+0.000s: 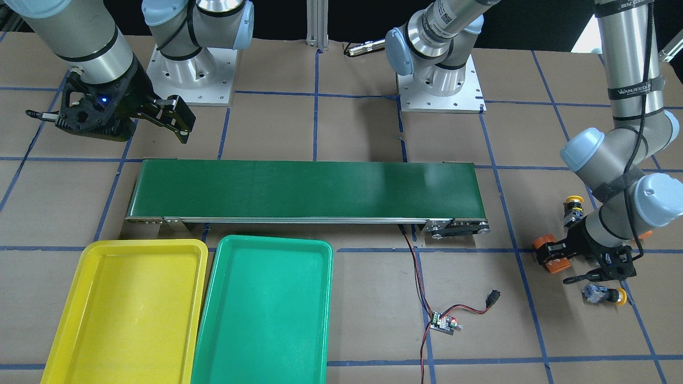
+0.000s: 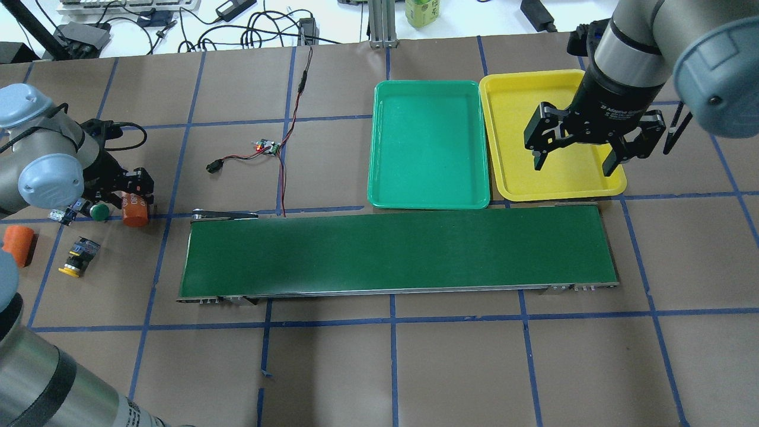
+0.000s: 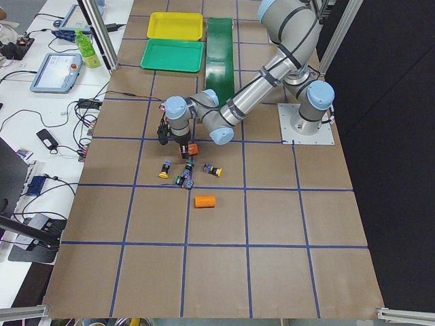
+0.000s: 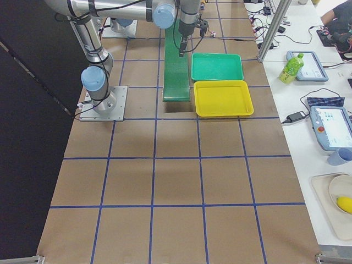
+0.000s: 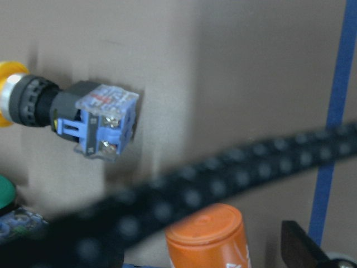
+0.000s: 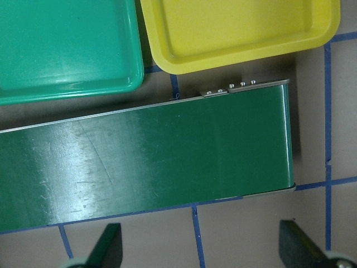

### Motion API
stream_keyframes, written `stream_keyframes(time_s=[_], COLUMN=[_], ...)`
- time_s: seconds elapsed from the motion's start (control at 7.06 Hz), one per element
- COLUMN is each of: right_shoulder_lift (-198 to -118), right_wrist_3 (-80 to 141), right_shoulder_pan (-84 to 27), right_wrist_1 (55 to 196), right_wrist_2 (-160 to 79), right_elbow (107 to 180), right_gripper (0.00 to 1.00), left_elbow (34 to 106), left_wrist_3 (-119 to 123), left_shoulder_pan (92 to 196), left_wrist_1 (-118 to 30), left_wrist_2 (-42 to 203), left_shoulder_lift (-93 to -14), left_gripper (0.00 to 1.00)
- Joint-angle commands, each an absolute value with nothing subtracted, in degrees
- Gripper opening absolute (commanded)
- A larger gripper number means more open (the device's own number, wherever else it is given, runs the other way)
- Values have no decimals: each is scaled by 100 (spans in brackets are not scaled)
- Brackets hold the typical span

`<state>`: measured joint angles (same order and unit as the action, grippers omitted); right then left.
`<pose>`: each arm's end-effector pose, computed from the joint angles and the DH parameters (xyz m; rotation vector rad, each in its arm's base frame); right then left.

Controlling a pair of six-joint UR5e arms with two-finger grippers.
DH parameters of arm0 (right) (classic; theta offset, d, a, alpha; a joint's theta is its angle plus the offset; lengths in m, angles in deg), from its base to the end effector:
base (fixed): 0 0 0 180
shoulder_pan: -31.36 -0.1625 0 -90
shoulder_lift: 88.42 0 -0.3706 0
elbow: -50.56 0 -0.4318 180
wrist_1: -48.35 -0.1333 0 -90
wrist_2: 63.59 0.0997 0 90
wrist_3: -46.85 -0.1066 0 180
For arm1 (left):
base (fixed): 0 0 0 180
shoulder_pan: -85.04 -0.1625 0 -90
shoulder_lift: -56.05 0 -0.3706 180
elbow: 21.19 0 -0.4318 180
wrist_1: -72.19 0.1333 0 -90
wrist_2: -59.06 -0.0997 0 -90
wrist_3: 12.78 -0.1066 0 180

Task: Sort buttons by color to trays
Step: 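Grasp the orange battery with the left gripper and lower it onto the belt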

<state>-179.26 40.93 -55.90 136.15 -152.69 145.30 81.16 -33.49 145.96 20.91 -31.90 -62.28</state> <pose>0.1103 -0.5190 0.3871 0.2372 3.1154 0.1671 0.1764 -0.5877 0.0973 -0.2287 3.1319 0.0598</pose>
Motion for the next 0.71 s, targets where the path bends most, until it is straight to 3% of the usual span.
stream_keyframes(time_s=[0.0,0.28,0.57], right_shoulder_lift=[-17930,-17930,-17930], right_wrist_3=[4096,4096,4096], right_shoulder_pan=[-5583,-5583,-5583], right_wrist_1=[13607,13606,13606], right_wrist_2=[-15272,-15272,-15263], right_elbow=[14530,14530,14530], right_gripper=[100,100,100], left_elbow=[8121,7735,8109], left_wrist_3=[-3292,-1571,-37], left_shoulder_pan=[14604,14717,14980], left_wrist_1=[1712,214,-110], left_wrist_2=[-3208,-3112,-2849], left_shoulder_lift=[-6085,-5499,-4900], left_gripper=[1,1,0])
